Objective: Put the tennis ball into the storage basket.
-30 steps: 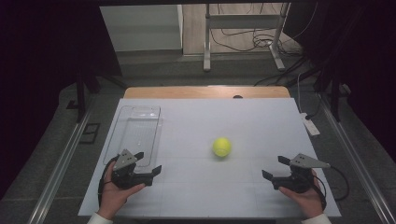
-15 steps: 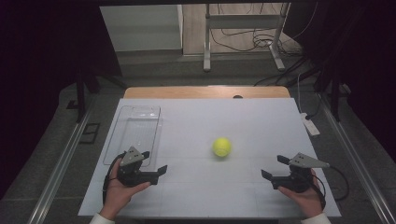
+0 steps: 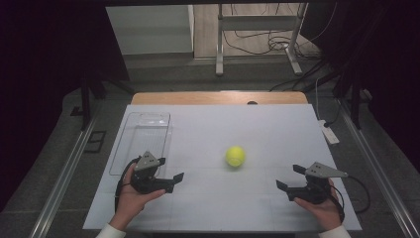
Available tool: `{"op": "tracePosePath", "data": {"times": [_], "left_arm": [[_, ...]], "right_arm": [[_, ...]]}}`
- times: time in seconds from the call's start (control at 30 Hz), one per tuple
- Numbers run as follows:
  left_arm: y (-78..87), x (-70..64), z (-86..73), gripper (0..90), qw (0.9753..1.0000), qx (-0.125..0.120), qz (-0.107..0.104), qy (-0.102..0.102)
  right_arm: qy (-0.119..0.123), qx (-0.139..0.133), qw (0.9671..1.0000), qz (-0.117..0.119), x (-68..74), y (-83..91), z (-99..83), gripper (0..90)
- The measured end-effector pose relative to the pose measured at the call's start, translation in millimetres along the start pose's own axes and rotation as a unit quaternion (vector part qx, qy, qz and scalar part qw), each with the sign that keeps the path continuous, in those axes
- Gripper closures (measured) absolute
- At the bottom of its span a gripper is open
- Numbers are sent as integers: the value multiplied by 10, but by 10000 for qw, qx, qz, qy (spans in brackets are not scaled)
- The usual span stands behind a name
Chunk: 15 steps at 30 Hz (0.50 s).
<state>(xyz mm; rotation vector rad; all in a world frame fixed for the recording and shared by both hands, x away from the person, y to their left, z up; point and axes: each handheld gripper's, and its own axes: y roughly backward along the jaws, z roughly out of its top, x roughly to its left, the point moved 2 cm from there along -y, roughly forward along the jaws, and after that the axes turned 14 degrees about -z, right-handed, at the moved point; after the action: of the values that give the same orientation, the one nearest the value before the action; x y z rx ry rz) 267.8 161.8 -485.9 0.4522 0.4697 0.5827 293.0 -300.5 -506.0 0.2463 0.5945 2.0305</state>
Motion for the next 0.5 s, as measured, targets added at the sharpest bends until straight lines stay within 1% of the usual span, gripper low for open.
{"op": "tracePosePath", "data": {"times": [0.17, 0.5], "left_arm": [[-42, -2, 42, 132, 10000, 43, -61, -42], [-72, -1, 111, 129, 9999, 96, -124, -39]], "right_arm": [[-1, 6, 10000, -1, 1, -1, -2, 110], [31, 38, 10000, -1, 13, -9, -8, 110]]}}
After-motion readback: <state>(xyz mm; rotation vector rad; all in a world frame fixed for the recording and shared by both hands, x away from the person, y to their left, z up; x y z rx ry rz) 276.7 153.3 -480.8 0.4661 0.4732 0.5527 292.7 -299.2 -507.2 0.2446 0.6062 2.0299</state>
